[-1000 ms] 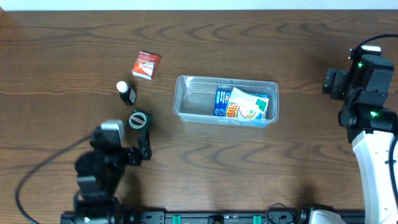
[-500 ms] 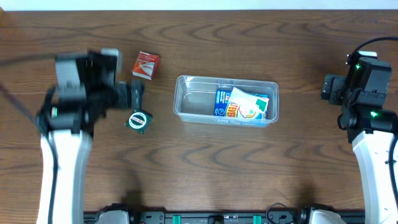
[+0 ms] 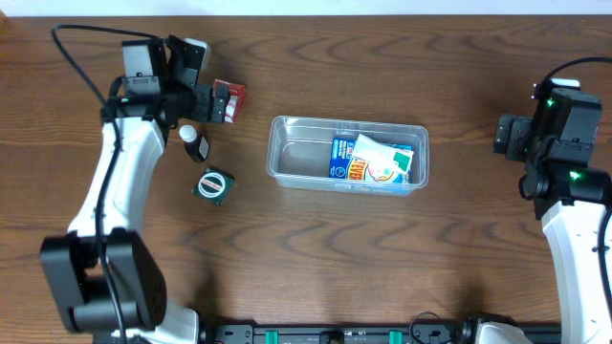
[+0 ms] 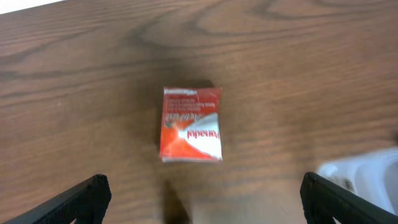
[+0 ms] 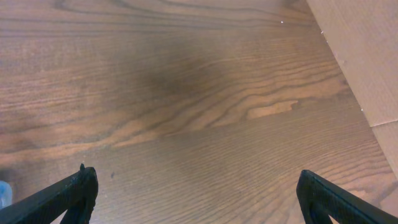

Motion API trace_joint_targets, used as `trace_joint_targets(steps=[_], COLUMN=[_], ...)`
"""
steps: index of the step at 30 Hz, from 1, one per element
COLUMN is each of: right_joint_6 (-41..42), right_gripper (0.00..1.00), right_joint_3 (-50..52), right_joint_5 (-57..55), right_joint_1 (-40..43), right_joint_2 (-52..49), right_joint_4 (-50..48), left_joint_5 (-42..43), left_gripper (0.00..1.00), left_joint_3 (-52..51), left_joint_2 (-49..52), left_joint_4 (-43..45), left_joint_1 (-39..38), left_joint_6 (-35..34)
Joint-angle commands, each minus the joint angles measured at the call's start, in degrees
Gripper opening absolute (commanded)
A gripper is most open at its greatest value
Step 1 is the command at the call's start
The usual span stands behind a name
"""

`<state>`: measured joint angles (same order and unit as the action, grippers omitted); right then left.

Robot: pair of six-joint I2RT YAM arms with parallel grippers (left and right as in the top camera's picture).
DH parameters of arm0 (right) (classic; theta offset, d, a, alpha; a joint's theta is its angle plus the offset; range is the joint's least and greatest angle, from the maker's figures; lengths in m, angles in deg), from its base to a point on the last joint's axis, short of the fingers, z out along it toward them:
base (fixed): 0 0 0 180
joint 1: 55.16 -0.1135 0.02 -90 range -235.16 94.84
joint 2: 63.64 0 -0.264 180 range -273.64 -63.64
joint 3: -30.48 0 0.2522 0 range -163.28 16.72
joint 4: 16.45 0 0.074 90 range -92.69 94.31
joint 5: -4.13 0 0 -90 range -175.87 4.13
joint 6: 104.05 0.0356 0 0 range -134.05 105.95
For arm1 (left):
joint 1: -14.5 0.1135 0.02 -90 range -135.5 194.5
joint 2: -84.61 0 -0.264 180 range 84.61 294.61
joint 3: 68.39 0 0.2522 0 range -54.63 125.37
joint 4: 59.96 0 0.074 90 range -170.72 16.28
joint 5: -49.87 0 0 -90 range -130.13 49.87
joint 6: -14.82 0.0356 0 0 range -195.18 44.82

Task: Pack container
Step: 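Move the left gripper toward the red Panadol box, then grasp the red Panadol box with the left gripper and lift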

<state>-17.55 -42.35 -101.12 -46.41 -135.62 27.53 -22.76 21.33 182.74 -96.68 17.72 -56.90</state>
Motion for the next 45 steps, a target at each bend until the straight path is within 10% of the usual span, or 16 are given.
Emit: trace_joint_targets(steps=[1,19,30,45], right_joint_6=[0.7,0.7,0.7,0.7], right_gripper=[0.99,0.99,0.99,0.99], right_joint_3=[-0.17,-0.17,-0.17,-0.17], right_joint_5=[-0.63,-0.63,-0.63,-0.63], right_joint_1=[0.33,0.33,0.33,0.33], right_joint_2=[0.35,0.35,0.35,0.35], right_joint_4=[0.07,0.07,0.07,0.07], left_joint_5=[-1.68,-7.43,-12.35,-11.37], left_gripper=[0.98,0.98,0.98,0.98], left_joint_3=[0.9,10.49,34.36,36.63], left_joint_2=[3.17,15.78,23.19,27.87], left_joint_4=[2.91,2.97,-21.66,-26.32], left_joint_1=[-0.09,-1.86,-3.69,-3.76], left_joint_6=[-0.61,-1.22,-5.27,-5.49])
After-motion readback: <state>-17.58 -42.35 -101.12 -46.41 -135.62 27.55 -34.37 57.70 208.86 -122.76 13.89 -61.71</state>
